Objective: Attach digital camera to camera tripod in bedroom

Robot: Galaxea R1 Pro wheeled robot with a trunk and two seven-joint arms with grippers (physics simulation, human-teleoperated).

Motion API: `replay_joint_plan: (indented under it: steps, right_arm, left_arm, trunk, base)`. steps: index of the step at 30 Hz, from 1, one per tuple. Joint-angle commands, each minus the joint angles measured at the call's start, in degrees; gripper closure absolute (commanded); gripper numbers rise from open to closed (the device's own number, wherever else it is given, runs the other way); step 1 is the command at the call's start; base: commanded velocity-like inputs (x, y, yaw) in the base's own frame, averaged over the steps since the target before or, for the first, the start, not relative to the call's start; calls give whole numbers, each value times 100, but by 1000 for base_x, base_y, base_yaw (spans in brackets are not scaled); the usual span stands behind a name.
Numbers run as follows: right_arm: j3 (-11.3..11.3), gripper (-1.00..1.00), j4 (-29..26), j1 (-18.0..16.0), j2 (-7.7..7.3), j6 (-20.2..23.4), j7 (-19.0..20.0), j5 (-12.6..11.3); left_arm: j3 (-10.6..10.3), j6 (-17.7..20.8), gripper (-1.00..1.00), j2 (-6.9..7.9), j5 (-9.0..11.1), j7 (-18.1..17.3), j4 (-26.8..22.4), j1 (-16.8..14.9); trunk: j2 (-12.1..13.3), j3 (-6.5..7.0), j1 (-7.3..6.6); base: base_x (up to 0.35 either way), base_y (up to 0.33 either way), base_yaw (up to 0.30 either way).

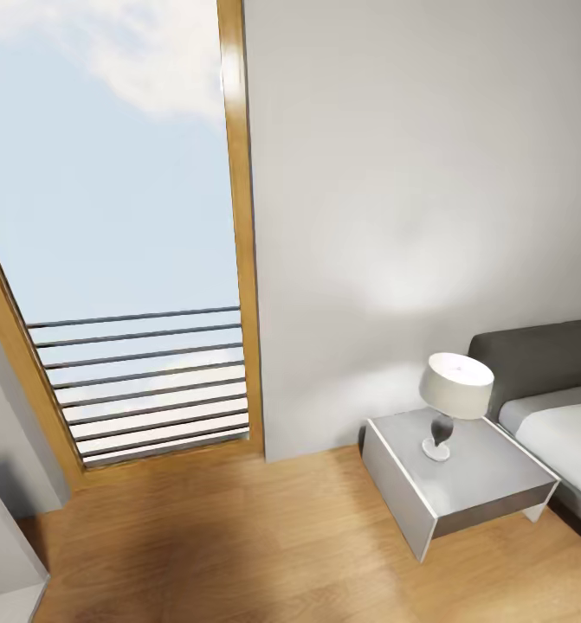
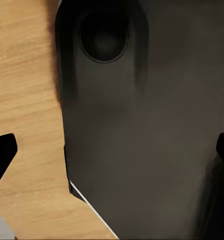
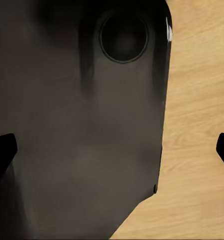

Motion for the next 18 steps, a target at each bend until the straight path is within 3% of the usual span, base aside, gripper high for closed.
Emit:
replay_joint_plan:
  steps: [1,10,18]
  right_arm:
    - [0,-100,0,-1,0,0,0,0]
    - [18,-100,-75,-11,-280,22,-29,-6]
    - [15,-100,-71,-10,-297,-89,-35,8]
  left_arm:
    - [0,0,-100,0,0,0,0,-1]
    - [-25,-26,-100,-77,0,15,-145,-80]
    - [-28,-19,-100,-140,7,16,-157,-80]
  trunk:
    - [-1,-3,0]
    - [-1,-3,0]
    - [-1,-3,0]
  base:
    - [0,0,0]
    - [0,0,-18]
    - [0,0,-1]
